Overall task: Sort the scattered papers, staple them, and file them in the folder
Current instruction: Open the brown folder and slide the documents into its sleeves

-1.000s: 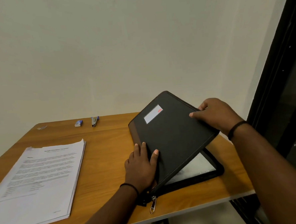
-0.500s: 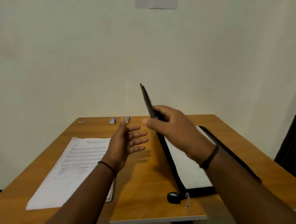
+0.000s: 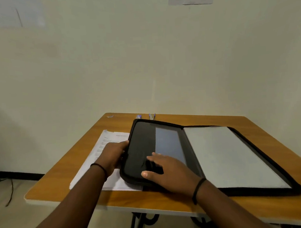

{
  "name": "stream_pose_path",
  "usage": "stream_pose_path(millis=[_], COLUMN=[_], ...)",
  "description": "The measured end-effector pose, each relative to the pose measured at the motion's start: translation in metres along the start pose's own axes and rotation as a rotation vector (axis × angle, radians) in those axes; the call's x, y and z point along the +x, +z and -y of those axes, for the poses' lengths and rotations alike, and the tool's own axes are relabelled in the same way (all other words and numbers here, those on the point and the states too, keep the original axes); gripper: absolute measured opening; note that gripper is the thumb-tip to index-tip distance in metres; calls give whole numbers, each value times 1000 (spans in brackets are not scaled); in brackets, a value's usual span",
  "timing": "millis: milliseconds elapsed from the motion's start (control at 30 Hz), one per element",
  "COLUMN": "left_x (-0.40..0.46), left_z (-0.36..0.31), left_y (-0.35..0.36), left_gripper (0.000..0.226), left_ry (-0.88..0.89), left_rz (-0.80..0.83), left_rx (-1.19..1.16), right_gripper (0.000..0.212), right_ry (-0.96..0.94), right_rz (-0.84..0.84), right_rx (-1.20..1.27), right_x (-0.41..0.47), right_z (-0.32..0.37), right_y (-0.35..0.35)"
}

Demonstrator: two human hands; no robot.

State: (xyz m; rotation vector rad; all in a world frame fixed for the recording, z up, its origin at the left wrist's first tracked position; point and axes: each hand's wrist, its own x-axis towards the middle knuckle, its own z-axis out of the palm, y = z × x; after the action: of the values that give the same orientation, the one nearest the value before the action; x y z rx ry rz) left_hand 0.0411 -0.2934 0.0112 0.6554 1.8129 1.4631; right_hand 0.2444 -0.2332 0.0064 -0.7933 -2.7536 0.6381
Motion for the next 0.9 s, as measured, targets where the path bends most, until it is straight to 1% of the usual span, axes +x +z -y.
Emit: stream_pose_path(millis=[67,133,167,200,233,267,300,367,433,467,533,633,767,867,900], left_x=[7,15,16,18,19,22,27,36,43,43,46,48,58,57,52], left_z=[9,17,19,22,23,27,30,34,33,30,27,23,21,19,16], left_y=[-7,-21,-29,-39,-47,-58,-69,-84,-92,-92,-95,-99,-110,-123,-125], left_gripper=[28,29,26,27,37,49,58,64,51,45,39,36,32,38,36], left_ry=[117,234,250,211,120,9,-73,-137,-123,-116,-127,-147,-177,-269,-291], left_rz=[-194,-436,-548,-625,-652,-638,-610,-529,-428,-396,-339,-251,-123,21,66], left_rx=[251,597,771,906,990,1008,975,854,734,693,593,530,507,326,274], right_gripper=[62,47,43,43,42,40,37,29,24,24,27,30,27,27,26], right_ry=[8,-12,-12,-7,0,6,14,23,26,32,45,71,67,64,57], right_rz=[0,-46,-72,-93,-117,-138,-160,-192,-213,-213,-205,-220,-221,-235,-238], right_rx=[-41,-77,-105,-127,-139,-133,-120,-107,-109,-120,-151,-129,-20,-8,-14], right_x=[4,9,12,16,20,24,28,37,48,53,63,71,73,71,70], right_z=[-3,-3,-3,-1,-2,-1,-1,0,0,-1,-4,-7,-8,-9,-9], right_y=[7,15,18,22,25,28,29,31,33,36,45,53,53,55,56])
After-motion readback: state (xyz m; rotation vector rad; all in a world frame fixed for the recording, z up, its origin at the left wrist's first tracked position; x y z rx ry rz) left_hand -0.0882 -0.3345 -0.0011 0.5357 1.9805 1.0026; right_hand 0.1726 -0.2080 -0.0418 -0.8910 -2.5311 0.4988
